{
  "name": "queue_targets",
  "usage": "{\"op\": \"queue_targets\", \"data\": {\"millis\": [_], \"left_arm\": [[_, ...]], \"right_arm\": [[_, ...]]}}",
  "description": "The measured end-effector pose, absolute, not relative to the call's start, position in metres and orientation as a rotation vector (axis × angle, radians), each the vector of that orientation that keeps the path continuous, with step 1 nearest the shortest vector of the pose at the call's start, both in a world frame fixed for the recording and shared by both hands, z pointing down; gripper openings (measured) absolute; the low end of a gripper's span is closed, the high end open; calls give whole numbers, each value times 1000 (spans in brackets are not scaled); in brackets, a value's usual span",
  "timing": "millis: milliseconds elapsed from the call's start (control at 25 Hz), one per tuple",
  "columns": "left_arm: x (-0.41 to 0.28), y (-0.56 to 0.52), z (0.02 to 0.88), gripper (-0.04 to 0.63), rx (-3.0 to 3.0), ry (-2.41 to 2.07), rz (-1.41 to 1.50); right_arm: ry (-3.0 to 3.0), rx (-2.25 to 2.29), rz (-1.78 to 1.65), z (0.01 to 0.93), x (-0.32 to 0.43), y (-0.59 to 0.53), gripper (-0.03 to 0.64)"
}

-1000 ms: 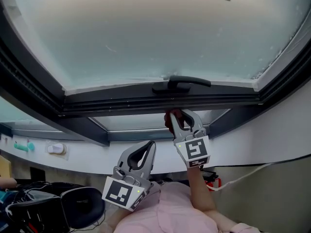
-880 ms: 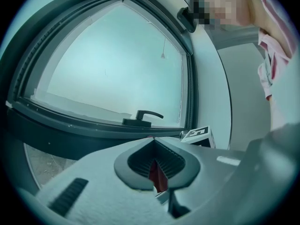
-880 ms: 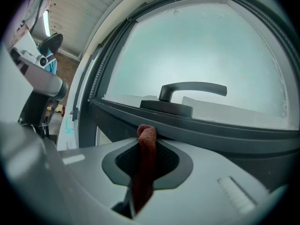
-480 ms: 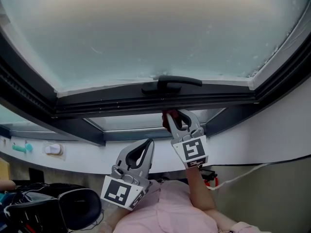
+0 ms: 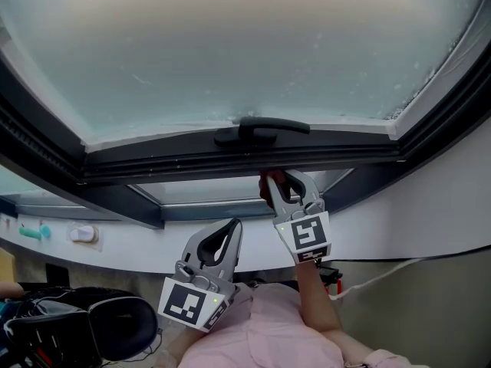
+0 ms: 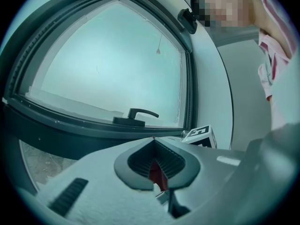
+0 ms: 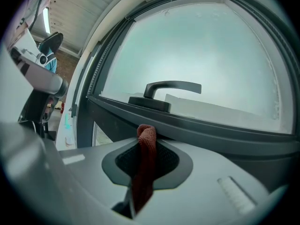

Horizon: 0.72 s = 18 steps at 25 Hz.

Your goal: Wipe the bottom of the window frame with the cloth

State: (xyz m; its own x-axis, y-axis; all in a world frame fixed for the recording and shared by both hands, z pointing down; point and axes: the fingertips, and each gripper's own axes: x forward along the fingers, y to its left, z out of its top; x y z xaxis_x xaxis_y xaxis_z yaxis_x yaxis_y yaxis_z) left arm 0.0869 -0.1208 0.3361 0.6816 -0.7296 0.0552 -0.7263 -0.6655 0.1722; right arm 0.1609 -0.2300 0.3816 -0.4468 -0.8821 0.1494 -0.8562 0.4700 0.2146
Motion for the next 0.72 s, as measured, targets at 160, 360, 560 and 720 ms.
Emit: {"op": "queue_targets", "data": {"millis": [160, 360, 560, 720], "left_arm": [[93, -120, 337, 0, 2713, -1186, -27], [99, -119, 338, 0, 2714, -1186, -26], [101, -121, 339, 0, 2705, -1203, -23], [109, -121, 340, 0, 2713, -1200, -19]], "right_arm": [[-2462, 1511, -178, 382, 172, -230, 49], [-2461, 1522, -169, 382, 183, -230, 49], [-2455, 1548, -162, 382, 200, -230, 49], [-2452, 1547, -165, 383, 209, -231, 49]]}}
